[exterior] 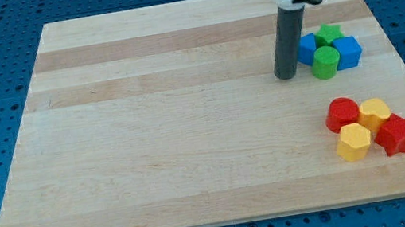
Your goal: Move your arm to the group of blocks
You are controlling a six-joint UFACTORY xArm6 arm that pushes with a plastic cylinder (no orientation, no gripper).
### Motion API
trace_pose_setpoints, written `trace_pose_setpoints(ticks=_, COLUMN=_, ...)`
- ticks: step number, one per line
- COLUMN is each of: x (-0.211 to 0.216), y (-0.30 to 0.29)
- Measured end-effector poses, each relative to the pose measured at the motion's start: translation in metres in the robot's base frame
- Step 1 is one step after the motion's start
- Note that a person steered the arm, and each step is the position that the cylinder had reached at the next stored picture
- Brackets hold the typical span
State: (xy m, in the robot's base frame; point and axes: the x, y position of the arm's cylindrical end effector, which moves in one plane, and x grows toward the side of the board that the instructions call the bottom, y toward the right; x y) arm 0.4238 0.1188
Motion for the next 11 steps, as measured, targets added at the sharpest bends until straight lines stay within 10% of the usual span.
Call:
trace_pose_setpoints(ticks=6, x=0.065, y=0.2)
trace_pose_setpoints(ticks=11, x=0.126, y=0.143)
